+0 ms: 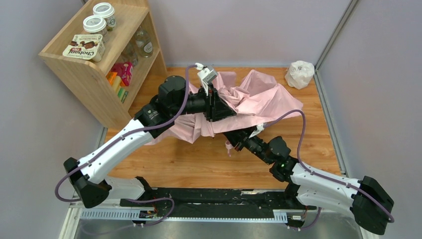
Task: Put away the umbrella
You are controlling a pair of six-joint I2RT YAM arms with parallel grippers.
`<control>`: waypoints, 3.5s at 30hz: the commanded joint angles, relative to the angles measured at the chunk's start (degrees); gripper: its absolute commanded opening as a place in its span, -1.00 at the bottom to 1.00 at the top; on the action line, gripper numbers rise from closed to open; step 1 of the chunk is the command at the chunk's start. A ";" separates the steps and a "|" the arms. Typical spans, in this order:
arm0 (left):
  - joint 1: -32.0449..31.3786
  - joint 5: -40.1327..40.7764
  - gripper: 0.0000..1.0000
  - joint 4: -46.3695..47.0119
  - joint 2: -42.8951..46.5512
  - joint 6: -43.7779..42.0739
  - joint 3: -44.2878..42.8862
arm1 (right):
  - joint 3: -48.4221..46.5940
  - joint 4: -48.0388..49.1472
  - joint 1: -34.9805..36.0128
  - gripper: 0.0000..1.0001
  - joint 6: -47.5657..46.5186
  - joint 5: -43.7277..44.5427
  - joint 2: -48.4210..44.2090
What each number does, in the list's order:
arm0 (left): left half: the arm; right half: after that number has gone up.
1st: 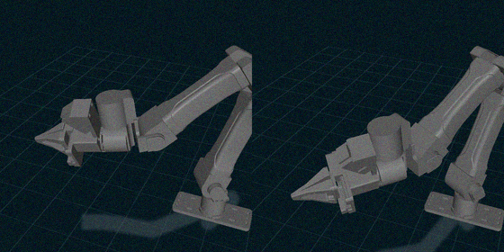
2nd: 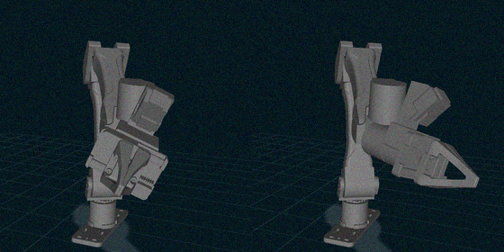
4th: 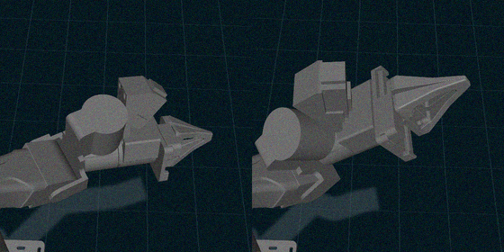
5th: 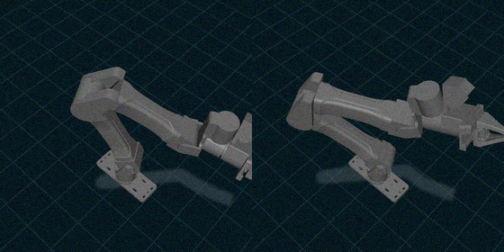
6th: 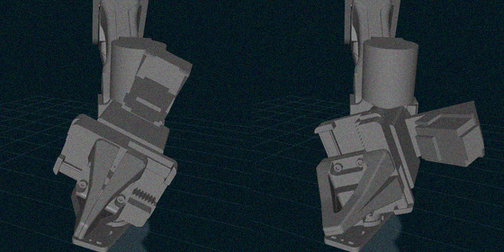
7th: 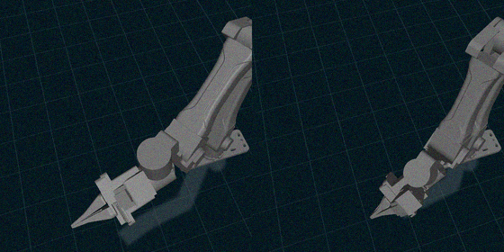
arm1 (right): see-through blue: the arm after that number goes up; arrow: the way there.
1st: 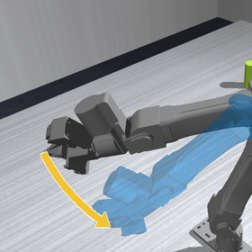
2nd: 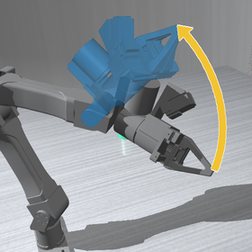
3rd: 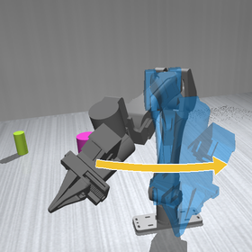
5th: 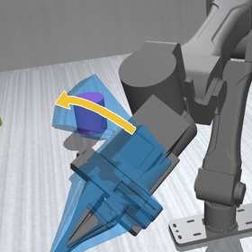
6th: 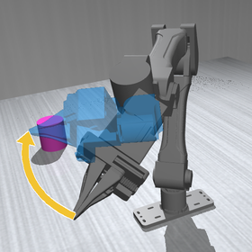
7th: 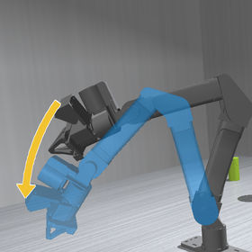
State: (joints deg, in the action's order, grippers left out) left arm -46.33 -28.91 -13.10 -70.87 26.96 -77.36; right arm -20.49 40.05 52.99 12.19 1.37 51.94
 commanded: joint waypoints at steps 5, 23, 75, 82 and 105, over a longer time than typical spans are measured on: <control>0.45 -6.94 -0.26 12.84 -7.61 4.49 -2.62 | -1.04 12.49 1.68 -1.00 4.24 -12.52 4.65; 0.53 15.09 0.41 -11.83 20.58 4.95 4.94 | -1.13 6.53 -2.54 -1.00 -0.05 -10.42 1.58; 3.52 3.68 -0.42 8.27 10.31 0.64 13.20 | -6.14 -1.82 -2.63 -1.00 -1.37 -36.43 -2.90; 3.52 4.30 0.32 9.06 10.75 2.31 14.08 | -6.14 -2.00 -2.63 -1.00 -0.94 -36.26 -2.90; 3.52 14.83 -1.00 9.77 25.14 -13.24 21.19 | 1.59 -33.95 -1.22 0.61 7.41 -15.26 -17.81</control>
State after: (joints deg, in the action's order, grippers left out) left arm -42.76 -21.39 -5.04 -53.43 22.37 -55.68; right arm -21.12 18.85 51.68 16.47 -20.69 43.24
